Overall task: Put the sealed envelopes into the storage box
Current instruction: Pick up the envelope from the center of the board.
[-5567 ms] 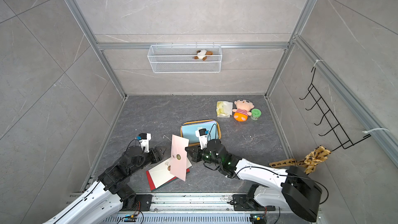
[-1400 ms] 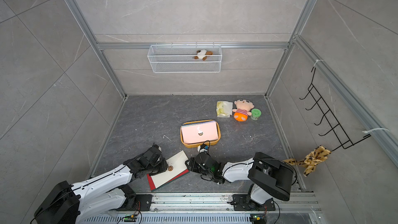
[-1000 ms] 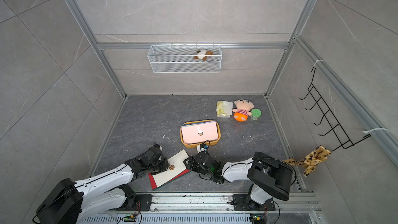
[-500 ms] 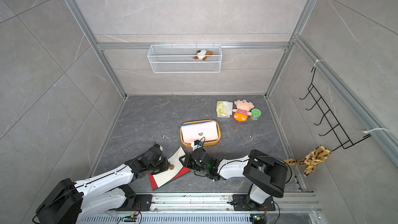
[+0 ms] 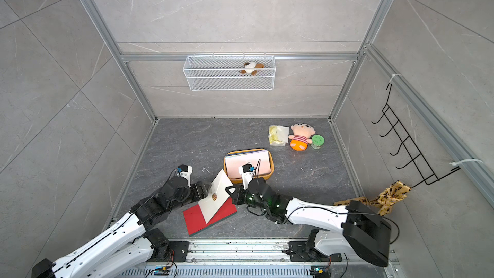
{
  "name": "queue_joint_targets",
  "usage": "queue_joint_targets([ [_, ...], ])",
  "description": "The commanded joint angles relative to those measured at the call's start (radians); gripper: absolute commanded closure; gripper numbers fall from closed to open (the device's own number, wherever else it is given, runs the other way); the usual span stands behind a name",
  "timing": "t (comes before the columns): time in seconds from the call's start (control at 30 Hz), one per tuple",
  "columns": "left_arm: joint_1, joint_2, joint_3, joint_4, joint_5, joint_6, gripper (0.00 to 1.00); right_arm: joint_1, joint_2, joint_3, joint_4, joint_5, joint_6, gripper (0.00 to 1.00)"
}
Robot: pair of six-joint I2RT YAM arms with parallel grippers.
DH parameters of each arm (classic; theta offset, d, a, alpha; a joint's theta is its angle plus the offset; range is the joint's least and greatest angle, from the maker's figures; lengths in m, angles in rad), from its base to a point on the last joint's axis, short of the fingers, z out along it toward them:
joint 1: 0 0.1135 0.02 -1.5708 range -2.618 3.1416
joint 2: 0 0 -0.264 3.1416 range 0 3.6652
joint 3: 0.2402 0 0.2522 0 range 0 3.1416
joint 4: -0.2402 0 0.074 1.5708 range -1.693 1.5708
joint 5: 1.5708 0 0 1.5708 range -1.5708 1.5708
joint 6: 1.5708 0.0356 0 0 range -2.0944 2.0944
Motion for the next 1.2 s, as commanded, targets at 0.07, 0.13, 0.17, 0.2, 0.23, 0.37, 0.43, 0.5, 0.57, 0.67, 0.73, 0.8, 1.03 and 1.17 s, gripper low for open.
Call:
queue_joint_targets([
  [0.07,0.001,0.007,0.132,0.005,0.028,0.293,0.26,-0.151,-0.15,0.04,-0.145,-0.244,-0.199,1.0],
  [0.13,0.002,0.03,0.183,0.013,0.11,0.398,0.26,-0.21,-0.19,0.043,-0.16,-0.36,-0.215,1.0],
  [0.17,0.001,0.04,0.207,0.018,0.167,0.455,0.25,-0.235,-0.212,0.044,-0.174,-0.406,-0.23,1.0],
  [0.2,0.001,0.047,0.224,0.026,0.219,0.503,0.25,-0.258,-0.234,0.047,-0.194,-0.449,-0.248,1.0],
  [0.23,0.001,0.054,0.237,0.035,0.264,0.536,0.25,-0.274,-0.25,0.054,-0.218,-0.481,-0.266,1.0],
  [0.37,0.002,0.112,0.298,0.034,0.396,0.617,0.25,-0.329,-0.3,0.079,-0.292,-0.611,-0.317,1.0],
  [0.43,0.001,0.147,0.324,0.02,0.461,0.641,0.26,-0.343,-0.314,0.085,-0.31,-0.665,-0.331,1.0],
  [0.5,0.002,0.179,0.346,0.002,0.514,0.662,0.27,-0.358,-0.324,0.083,-0.308,-0.708,-0.331,1.0],
  [0.57,0.002,0.195,0.354,-0.006,0.562,0.675,0.29,-0.371,-0.327,0.077,-0.301,-0.738,-0.325,1.0],
  [0.67,0.003,0.207,0.363,-0.017,0.629,0.683,0.33,-0.391,-0.329,0.074,-0.294,-0.775,-0.316,1.0],
  [0.73,0.002,0.207,0.364,-0.017,0.669,0.669,0.39,-0.409,-0.332,0.076,-0.294,-0.794,-0.311,1.0],
  [0.8,0.003,0.209,0.357,0.0,0.713,0.648,0.45,-0.426,-0.336,0.074,-0.285,-0.813,-0.303,1.0],
  [1.03,0.002,0.226,0.332,0.028,0.79,0.598,0.71,-0.47,-0.335,0.045,-0.234,-0.855,-0.265,1.0],
  [1.17,0.003,0.215,0.311,0.058,0.805,0.566,0.75,-0.487,-0.335,0.04,-0.243,-0.862,-0.268,1.0],
])
